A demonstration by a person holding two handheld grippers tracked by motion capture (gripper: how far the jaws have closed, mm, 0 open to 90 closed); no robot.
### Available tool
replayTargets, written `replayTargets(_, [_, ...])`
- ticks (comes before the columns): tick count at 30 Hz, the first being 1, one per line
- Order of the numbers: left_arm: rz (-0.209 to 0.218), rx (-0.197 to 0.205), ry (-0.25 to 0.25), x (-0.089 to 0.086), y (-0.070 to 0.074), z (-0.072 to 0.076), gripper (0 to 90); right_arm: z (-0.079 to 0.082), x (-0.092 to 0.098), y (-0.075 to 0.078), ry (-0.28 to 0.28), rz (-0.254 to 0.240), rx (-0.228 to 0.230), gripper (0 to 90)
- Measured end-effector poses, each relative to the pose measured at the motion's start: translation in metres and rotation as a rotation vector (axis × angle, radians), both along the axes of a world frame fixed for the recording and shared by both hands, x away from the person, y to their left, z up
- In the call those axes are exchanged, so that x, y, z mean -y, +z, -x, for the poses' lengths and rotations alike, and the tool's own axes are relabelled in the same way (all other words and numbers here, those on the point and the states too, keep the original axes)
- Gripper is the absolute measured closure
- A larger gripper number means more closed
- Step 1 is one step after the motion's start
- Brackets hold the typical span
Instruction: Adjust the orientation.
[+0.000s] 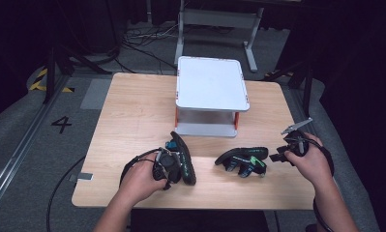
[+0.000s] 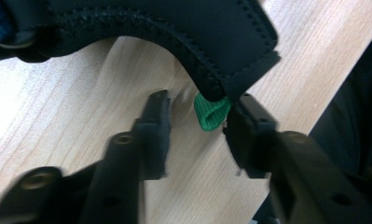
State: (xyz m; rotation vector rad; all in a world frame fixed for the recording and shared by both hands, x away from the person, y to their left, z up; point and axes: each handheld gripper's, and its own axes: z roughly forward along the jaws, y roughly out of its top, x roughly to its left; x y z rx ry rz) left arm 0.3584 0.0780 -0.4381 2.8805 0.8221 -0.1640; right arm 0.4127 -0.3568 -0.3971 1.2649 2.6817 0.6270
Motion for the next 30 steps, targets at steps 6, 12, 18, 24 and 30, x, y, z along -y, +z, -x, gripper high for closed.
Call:
replayTargets(6, [-0.011,0.006,0.005,0.002,0.003,0.001,83.6,0.0,-0.002,0.0,0.006,-0.002,-0.001,47.8])
replayTargets(12, [-0.003,0.021,0.041,-0.002,0.008,0.001,85.3,0.001,0.0,0.001,-0.001,-0.003,0.005,47.8])
replayTargets(18, [-0.005,0.1,0.073,-0.012,0.027,0.002,85.7,0.001,0.001,0.002,0.0,-0.004,0.005,47.8])
replayTargets(24, [0.028,0.168,0.065,-0.012,0.048,0.008,86.0,0.002,0.001,0.001,0.0,-0.003,0.007,47.8])
replayTargets(30, [0.041,0.194,0.006,0.007,0.058,0.015,86.0,0.005,0.004,0.002,-0.01,-0.002,0.008,47.8])
